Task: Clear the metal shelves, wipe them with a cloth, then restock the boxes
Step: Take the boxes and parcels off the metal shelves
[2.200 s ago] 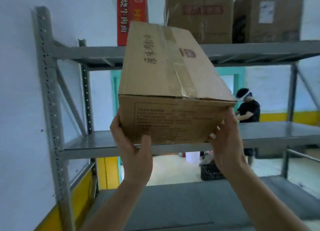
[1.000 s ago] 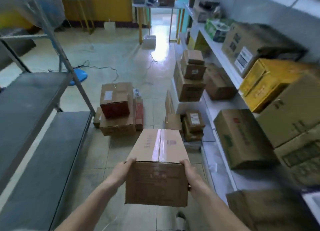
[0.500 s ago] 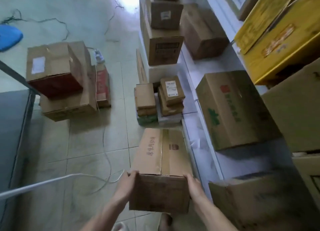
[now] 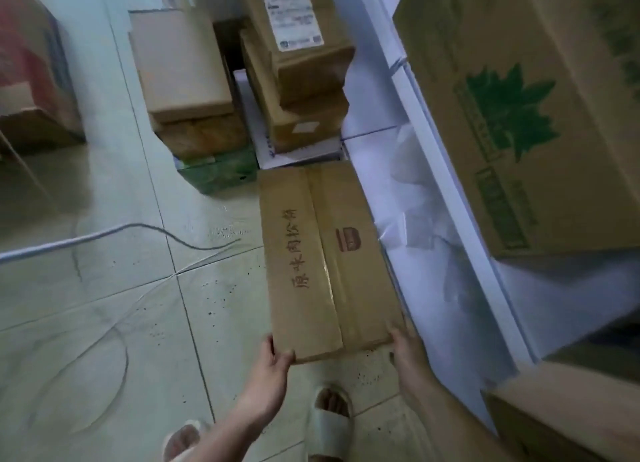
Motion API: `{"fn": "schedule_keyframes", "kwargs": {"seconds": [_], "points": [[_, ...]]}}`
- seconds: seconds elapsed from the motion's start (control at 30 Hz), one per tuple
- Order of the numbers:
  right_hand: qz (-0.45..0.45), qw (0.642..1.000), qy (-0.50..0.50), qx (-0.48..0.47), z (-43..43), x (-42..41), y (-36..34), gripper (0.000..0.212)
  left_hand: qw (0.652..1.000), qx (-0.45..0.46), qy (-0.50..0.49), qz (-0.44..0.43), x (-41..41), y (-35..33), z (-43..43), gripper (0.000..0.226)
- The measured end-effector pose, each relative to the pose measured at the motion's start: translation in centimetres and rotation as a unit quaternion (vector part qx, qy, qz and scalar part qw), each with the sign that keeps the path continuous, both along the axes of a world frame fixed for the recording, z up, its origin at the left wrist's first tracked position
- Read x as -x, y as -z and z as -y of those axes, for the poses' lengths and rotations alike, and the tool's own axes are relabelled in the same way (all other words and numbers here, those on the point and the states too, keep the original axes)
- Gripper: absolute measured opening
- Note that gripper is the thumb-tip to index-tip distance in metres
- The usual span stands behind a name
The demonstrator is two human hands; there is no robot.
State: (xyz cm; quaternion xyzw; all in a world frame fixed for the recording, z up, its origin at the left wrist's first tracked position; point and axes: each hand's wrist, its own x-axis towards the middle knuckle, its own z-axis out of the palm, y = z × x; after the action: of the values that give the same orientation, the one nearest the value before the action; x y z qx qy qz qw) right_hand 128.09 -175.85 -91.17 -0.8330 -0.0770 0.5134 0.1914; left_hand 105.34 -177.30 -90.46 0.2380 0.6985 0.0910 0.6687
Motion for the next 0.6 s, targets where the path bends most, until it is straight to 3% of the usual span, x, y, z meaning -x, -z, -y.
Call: {"fn": "schedule_keyframes", "kwargs": {"seconds": [0.13,0.27,0.37,0.6], "points": [[-0.016,0.999,0.040,0.023,-0.6,-0.5,4.9,0.063,0.996,0.034,0.070,0.043,-1.6,3.7,-0.2,0.038],[0.023,0.997,0.069,0.029,-1.8,-1.7,7.6,0.068,0.985,0.046,0.162,0.045,-3.3,6.5,-2.2,0.045],[0.038,0.996,0.027,0.078,-1.3,-1.7,8.1,0.074,0.975,0.075,0.205,0.035,-5.0,6.4,-3.1,0.060],[0.086,0.984,-0.131,0.081,-1.7,0.8,3.2,0.048,0.984,0.060,0.170,-0.002,-4.0,4.2,-2.5,0.058]]}}
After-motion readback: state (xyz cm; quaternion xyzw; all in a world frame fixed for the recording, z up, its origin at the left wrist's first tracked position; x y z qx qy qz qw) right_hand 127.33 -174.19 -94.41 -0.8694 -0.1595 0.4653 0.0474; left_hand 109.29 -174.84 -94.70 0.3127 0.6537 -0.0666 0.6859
